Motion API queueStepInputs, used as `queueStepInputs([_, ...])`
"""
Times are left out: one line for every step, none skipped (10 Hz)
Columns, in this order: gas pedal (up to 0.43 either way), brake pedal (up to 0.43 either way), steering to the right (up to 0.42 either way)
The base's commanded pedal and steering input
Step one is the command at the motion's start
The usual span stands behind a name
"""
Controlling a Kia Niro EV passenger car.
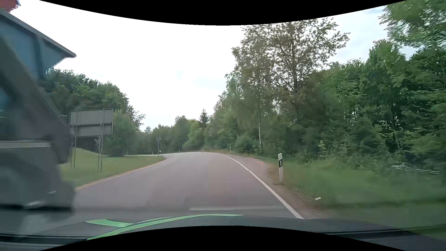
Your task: Follow the waypoints while adhering to traffic rules and regulations
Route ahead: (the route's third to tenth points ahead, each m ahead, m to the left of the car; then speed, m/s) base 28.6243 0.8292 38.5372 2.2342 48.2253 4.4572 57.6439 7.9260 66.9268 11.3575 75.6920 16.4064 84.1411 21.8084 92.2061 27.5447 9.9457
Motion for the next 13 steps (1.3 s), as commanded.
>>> queueStepInputs([0.240, 0.000, -0.005])
queueStepInputs([0.240, 0.000, -0.005])
queueStepInputs([0.240, 0.000, -0.006])
queueStepInputs([0.240, 0.000, -0.008])
queueStepInputs([0.240, 0.000, -0.010])
queueStepInputs([0.240, 0.000, -0.011])
queueStepInputs([0.240, 0.000, -0.011])
queueStepInputs([0.240, 0.000, -0.012])
queueStepInputs([0.240, 0.000, -0.014])
queueStepInputs([0.240, 0.000, -0.018])
queueStepInputs([0.240, 0.000, -0.021])
queueStepInputs([0.228, 0.000, -0.023])
queueStepInputs([0.220, 0.000, -0.025])
